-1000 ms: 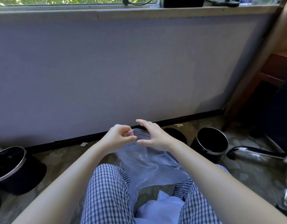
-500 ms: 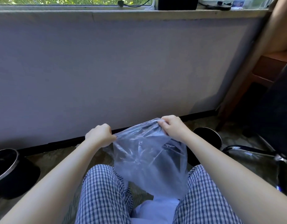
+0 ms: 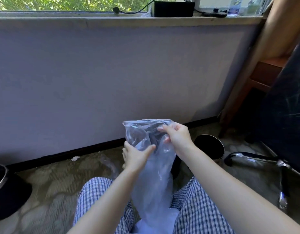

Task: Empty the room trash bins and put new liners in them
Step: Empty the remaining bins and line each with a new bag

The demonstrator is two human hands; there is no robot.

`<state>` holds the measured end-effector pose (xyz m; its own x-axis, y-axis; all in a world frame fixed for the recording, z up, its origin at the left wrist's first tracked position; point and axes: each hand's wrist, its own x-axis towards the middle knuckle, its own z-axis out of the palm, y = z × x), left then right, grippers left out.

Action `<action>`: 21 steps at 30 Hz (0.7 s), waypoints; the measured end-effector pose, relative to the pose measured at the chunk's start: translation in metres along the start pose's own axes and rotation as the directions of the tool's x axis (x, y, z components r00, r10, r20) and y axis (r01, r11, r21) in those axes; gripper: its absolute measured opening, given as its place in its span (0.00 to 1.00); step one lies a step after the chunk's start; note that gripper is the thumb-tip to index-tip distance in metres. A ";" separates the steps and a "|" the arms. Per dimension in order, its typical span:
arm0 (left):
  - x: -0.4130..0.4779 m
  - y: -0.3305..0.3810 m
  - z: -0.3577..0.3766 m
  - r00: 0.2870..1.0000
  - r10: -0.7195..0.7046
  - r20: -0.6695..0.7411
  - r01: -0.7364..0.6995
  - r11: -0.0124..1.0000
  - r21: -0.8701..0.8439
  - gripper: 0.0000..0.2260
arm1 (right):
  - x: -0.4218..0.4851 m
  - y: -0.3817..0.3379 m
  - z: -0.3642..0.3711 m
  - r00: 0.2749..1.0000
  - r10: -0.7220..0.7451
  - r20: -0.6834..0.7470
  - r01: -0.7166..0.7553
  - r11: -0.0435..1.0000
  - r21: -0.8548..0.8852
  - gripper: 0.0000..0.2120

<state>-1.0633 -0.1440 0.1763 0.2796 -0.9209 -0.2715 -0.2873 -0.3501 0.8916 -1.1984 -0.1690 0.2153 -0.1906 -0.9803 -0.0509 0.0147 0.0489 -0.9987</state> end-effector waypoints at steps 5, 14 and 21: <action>0.001 -0.011 0.014 0.990 0.036 -0.139 0.036 0.874 0.484 0.35 | -0.006 -0.003 0.001 0.997 -0.033 -0.064 0.038 0.997 0.066 0.18; 0.024 0.000 -0.035 0.942 0.182 0.283 -0.212 0.974 0.078 0.11 | 0.014 0.009 -0.045 0.998 -0.012 -0.055 -0.002 0.971 -0.237 0.14; 0.020 0.031 -0.044 0.869 0.246 0.430 -0.162 0.961 -0.223 0.15 | 0.009 -0.007 -0.033 0.965 0.001 0.262 0.259 0.149 -0.955 0.35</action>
<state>-1.0267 -0.1657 0.2139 -0.2219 -0.9597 -0.1725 -0.1175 -0.1492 0.9818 -1.2331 -0.1717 0.2216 0.0728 -0.9961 -0.0491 -0.9840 -0.0637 -0.1663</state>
